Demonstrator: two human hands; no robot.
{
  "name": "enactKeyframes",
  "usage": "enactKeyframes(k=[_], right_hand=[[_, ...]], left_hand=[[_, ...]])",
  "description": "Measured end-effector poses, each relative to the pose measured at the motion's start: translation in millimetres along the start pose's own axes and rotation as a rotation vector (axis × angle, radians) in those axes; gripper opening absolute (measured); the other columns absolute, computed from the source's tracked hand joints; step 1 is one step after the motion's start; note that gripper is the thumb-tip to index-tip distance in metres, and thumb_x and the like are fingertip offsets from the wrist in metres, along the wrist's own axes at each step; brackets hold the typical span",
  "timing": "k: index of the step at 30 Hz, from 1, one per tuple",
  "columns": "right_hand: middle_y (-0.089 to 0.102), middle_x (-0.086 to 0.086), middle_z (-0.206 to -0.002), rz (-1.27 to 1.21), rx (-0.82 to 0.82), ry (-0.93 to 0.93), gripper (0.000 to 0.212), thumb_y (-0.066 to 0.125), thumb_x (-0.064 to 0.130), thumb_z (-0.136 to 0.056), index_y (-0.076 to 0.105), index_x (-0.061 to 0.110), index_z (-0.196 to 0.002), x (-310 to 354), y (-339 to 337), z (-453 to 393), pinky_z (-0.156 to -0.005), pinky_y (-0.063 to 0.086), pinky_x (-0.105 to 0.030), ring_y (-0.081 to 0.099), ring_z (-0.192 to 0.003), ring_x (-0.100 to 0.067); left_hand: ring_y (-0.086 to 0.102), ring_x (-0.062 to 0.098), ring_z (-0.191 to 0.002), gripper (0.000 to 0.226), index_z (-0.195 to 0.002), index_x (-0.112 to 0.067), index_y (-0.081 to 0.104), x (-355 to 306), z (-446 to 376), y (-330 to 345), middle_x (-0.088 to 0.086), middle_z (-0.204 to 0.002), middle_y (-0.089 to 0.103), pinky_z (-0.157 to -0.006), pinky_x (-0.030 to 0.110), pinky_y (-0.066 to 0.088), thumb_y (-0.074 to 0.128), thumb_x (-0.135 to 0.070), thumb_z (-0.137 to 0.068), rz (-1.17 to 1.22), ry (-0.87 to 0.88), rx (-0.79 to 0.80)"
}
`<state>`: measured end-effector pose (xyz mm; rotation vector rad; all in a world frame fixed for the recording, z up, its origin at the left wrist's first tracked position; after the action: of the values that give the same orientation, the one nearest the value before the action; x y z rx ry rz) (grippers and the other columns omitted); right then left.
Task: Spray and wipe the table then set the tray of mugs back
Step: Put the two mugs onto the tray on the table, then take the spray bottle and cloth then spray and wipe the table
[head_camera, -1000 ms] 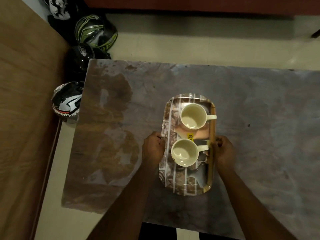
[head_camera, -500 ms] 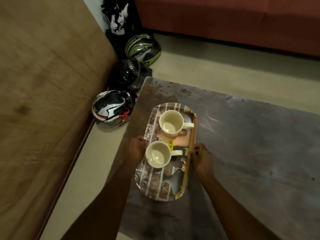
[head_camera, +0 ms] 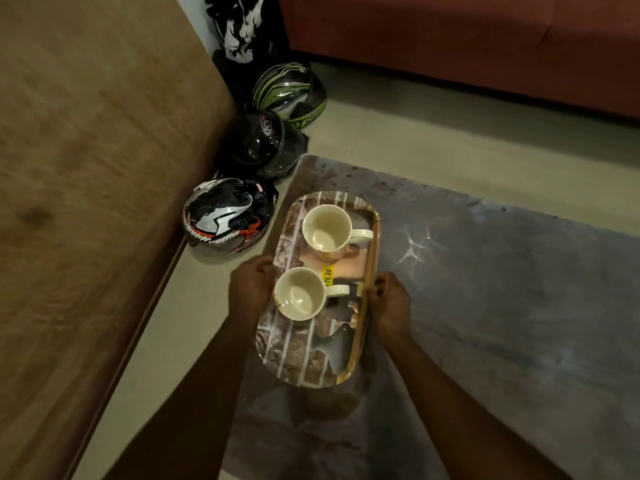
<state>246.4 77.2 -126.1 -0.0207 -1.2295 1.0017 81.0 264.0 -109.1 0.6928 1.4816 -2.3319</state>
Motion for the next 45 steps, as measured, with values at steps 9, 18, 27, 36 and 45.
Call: enactKeyframes(k=[9,18,27,36,45], right_hand=[[0.054,0.002,-0.104,-0.021,-0.101,-0.242,0.026,0.058,0.021,-0.092,0.059,0.011,-0.116,26,-111,16,-0.068,0.033,-0.009,0.052,-0.086,-0.009],[0.063,-0.003,-0.107,0.090,-0.377,-0.403,0.023,0.057,0.029,-0.092,0.063,0.015,-0.109,-108,-384,92,-0.082,0.042,-0.026,0.058,-0.096,-0.020],[0.064,0.001,-0.106,0.173,-0.539,-0.190,0.031,0.047,0.039,-0.093,0.063,0.017,-0.108,-309,-654,204,-0.088,0.044,-0.027,0.058,-0.097,-0.015],[0.063,-0.002,-0.101,0.101,-0.755,0.082,0.021,0.055,0.029,-0.091,0.063,0.016,-0.105,-440,-825,269,-0.081,0.043,-0.025,0.056,-0.094,-0.017],[0.064,-0.005,-0.113,0.086,-0.827,0.290,0.021,0.057,0.014,-0.092,0.063,0.012,-0.112,-543,-910,289,-0.092,0.045,-0.030,0.058,-0.108,-0.020]], left_hand=[[0.064,0.022,-0.099,0.028,-0.115,-0.014,0.067,-127,81,2,0.005,-0.110,0.070,-0.087,0.034,0.050,0.059,-0.022,-0.090,0.084,0.411,-0.139],[0.061,0.023,-0.105,0.036,-0.120,-0.014,0.063,-276,328,172,0.006,-0.113,0.065,-0.091,0.030,0.046,0.061,-0.030,-0.087,-0.022,0.848,-0.053],[0.060,0.020,-0.111,0.038,-0.124,-0.018,0.060,-433,624,371,0.000,-0.122,0.061,-0.091,0.040,0.053,0.066,-0.026,-0.088,0.124,1.001,0.255],[0.058,0.015,-0.110,0.040,-0.126,-0.021,0.058,-518,804,516,-0.002,-0.122,0.060,-0.089,0.029,0.050,0.065,-0.033,-0.088,0.086,1.145,0.578],[0.053,0.014,-0.121,0.048,-0.133,-0.024,0.051,-554,886,635,-0.002,-0.133,0.055,-0.096,0.035,0.052,0.065,-0.036,-0.089,-0.018,1.148,0.847]])
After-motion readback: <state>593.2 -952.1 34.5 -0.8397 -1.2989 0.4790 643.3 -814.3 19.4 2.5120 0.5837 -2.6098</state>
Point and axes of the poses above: each hand's wrist, its own z-axis away from the middle knuckle, its own y-axis out of the palm, x = y × z, the point moved 3 cm from there along -z, towards the middle knuckle
